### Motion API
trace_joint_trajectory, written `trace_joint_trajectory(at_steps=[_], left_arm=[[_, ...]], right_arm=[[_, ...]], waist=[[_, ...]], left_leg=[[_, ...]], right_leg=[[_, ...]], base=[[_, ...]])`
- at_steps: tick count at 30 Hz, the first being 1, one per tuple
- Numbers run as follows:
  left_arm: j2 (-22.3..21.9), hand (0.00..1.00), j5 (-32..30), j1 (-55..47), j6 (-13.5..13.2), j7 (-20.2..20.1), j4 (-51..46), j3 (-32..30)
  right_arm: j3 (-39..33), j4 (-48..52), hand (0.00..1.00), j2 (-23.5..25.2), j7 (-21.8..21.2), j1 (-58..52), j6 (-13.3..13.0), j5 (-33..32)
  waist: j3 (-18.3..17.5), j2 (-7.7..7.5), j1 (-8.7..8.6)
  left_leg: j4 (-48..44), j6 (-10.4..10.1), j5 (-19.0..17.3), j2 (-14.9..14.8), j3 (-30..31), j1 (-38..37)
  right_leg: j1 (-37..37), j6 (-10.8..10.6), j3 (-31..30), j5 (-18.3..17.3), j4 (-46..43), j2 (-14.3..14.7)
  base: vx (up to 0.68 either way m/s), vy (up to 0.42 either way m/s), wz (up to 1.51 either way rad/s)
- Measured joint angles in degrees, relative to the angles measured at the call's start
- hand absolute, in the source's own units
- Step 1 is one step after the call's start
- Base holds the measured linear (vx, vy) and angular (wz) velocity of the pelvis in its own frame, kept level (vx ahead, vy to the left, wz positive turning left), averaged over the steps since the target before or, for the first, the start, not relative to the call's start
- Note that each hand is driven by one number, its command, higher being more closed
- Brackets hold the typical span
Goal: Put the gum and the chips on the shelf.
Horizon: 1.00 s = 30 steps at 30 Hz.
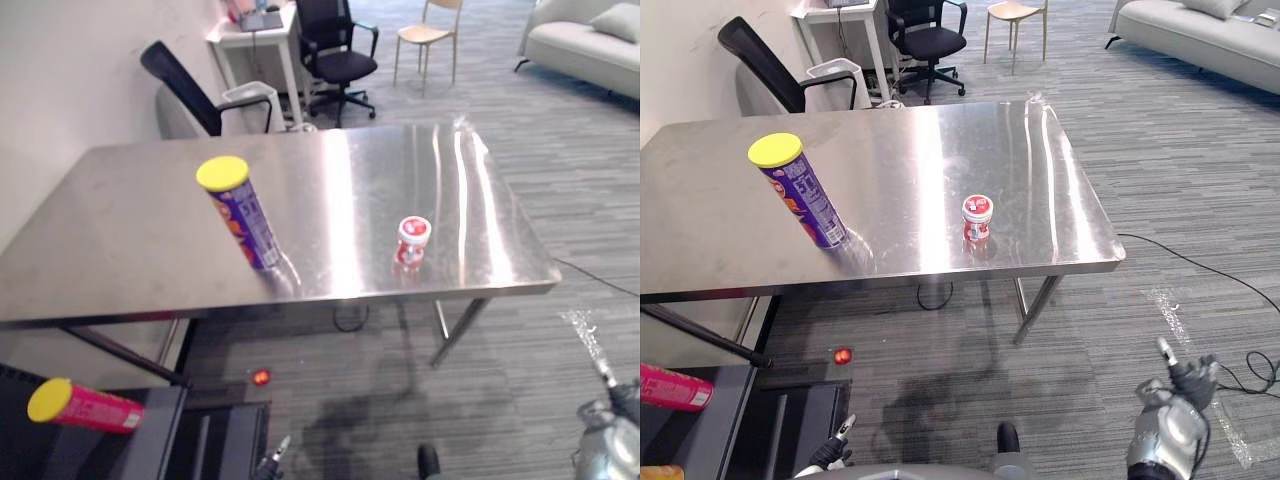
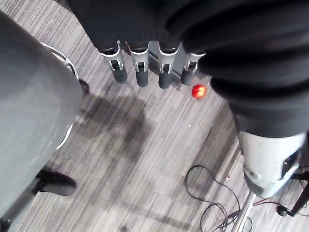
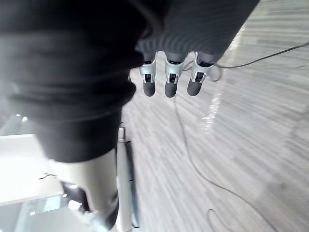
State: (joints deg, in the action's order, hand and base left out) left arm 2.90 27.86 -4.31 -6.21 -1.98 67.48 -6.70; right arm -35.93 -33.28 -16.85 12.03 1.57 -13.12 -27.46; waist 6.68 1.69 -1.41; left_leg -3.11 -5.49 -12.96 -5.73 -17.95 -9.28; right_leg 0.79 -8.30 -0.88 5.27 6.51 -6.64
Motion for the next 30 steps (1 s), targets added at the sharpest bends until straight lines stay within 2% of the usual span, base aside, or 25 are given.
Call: trace_joint_trajectory(at_steps=[3, 6, 9, 11, 14, 18, 20, 26, 30], left_arm=[[0.0, 0.00, -0.8, 0.0, 0.6, 0.1, -0.3, 0.0], [-0.4, 0.00, -1.8, 0.0, 0.7, 0.1, -0.4, -0.4], [-0.5, 0.00, -2.8, -0.1, 1.4, 0.1, -0.4, -0.5], [-0.5, 0.00, -4.5, -0.1, 1.6, 0.0, -0.9, -0.8], [-0.5, 0.00, -5.9, -0.4, 1.9, -0.6, -2.0, -1.6], [-0.3, 0.00, -6.5, -0.4, 2.5, -0.8, -2.5, -1.7], [-0.2, 0.00, -6.5, -0.4, 3.1, -1.0, -2.7, -1.7], [-0.1, 0.00, -6.8, -0.5, 3.7, -1.0, -3.6, -1.6], [0.2, 0.00, -6.7, -0.5, 3.7, -0.9, -3.8, -1.6]], right_arm=[[-0.3, 5.8, 0.00, -0.5, 1.7, 1.8, -0.1, 0.6], [-0.2, 11.2, 0.00, -0.6, 1.8, 2.1, 0.0, 2.8], [2.2, 20.7, 0.00, -0.6, 1.8, 2.0, 0.4, 5.1], [5.9, 29.6, 0.00, -0.6, 0.6, 1.3, 1.2, 7.5], [9.4, 36.2, 0.00, -0.6, -2.2, 0.9, 3.1, 9.9], [13.6, 39.2, 0.00, -0.6, -6.1, 0.5, 6.8, 11.6], [18.0, 39.6, 0.00, -0.9, -9.4, 0.5, 9.4, 11.6], [24.3, 39.6, 0.00, -2.9, -12.4, 0.7, 11.3, 11.7], [27.0, 39.5, 0.00, -3.8, -14.0, 0.9, 11.6, 11.6]], waist=[[-0.1, 0.08, -0.05], [-0.2, 0.30, -0.10], [-0.1, 0.20, -0.19], [0.0, -0.01, -0.16], [-0.1, -0.46, 0.00], [0.2, -1.14, 0.00], [0.2, -1.20, 0.05], [0.2, -1.24, 0.17], [0.4, -1.33, 0.25]], left_leg=[[0.0, 0.0, 0.0, -0.2, 0.3, 0.0], [0.0, 0.0, 0.0, 0.0, 1.1, 0.1], [0.0, 0.1, 0.1, 0.4, 1.5, 0.2], [0.0, 0.2, 0.1, 0.6, 1.5, 0.2], [0.0, 0.3, 0.2, 0.6, 2.1, 0.2], [0.0, 0.4, 0.3, 0.6, 2.8, 0.2], [0.0, 0.4, 0.3, 0.6, 2.8, 0.2], [0.0, 0.4, 0.3, 0.6, 2.8, 0.2], [-0.1, 0.4, 0.3, 0.6, 3.2, 0.2]], right_leg=[[-0.1, 0.0, 0.4, 0.0, 0.0, 0.1], [-0.3, -0.1, 1.2, 0.0, 0.0, -0.1], [-0.4, -0.2, 1.9, 0.2, 0.0, -0.6], [-0.5, -0.4, 1.9, 0.2, 0.0, -0.8], [-0.8, -0.4, 2.4, 0.3, 0.0, -0.8], [-1.1, -0.4, 3.4, 0.3, 0.0, -0.9], [-1.1, -0.4, 3.5, 0.3, 0.0, -0.9], [-1.2, -0.4, 3.7, 0.3, 0.0, -0.9], [-1.4, -0.4, 4.1, 0.3, 0.0, -1.0]], base=[[-0.01, -0.040, 0.05], [-0.01, -0.028, 0.09], [-0.01, -0.012, 0.05], [-0.02, -0.009, 0.01], [-0.03, -0.026, 0.08], [-0.03, -0.040, 0.08], [-0.03, -0.043, 0.00], [-0.01, -0.011, 0.00], [-0.02, -0.023, 0.03]])
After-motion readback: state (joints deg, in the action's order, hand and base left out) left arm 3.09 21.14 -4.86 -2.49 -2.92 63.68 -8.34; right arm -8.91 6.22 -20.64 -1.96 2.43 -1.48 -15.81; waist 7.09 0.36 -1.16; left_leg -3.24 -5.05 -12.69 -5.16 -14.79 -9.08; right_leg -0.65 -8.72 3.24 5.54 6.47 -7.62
